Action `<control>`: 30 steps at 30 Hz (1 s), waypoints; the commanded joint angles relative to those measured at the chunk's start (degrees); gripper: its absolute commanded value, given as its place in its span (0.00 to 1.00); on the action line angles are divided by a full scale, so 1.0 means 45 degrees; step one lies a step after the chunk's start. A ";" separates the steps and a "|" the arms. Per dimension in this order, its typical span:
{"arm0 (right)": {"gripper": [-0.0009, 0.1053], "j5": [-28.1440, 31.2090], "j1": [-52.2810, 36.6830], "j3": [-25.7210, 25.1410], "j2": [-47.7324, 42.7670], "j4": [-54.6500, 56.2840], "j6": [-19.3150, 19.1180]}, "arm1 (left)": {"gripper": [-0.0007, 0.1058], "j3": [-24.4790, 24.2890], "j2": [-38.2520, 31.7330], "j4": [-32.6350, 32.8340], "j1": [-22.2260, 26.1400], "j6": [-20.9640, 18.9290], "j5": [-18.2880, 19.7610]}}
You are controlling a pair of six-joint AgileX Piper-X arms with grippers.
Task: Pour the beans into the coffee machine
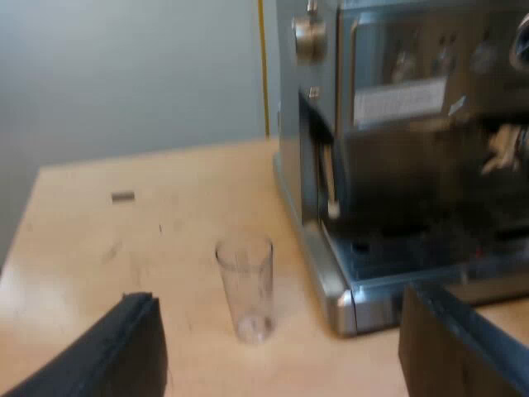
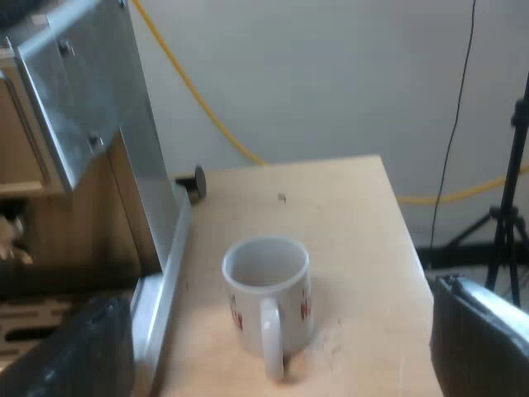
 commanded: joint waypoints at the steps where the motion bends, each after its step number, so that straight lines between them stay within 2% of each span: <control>1: 0.75 -0.0081 -0.0031 0.0367 -0.0609 -0.0013 -0.0063 | 0.59 0.0680 -0.0483 -0.0052 0.0017 -0.0024 -0.0190; 3: 0.75 -0.0125 -0.0031 0.0833 -0.0609 -0.0013 -0.0063 | 0.59 0.1332 -0.0483 -0.0158 0.0017 -0.0024 -0.0218; 12: 0.75 -0.0155 -0.0031 0.2411 -0.0587 0.0370 -0.0063 | 0.59 0.2771 -0.0483 -0.1753 0.0017 -0.0024 -0.0218; 16: 0.75 -0.0155 -0.0031 0.2667 -0.0587 0.0370 -0.0063 | 0.59 0.3063 -0.0483 -0.1768 0.0017 -0.0024 -0.0218; 21: 0.75 -0.0155 -0.0031 0.3567 -0.0587 0.0463 -0.0063 | 0.59 0.3678 -0.0460 -0.1529 0.0017 -0.0024 -0.0218; 30: 0.75 -0.0260 -0.0031 0.3862 -0.0587 0.0473 -0.0063 | 0.59 0.3710 -0.0476 -0.1586 0.0017 -0.0024 -0.0079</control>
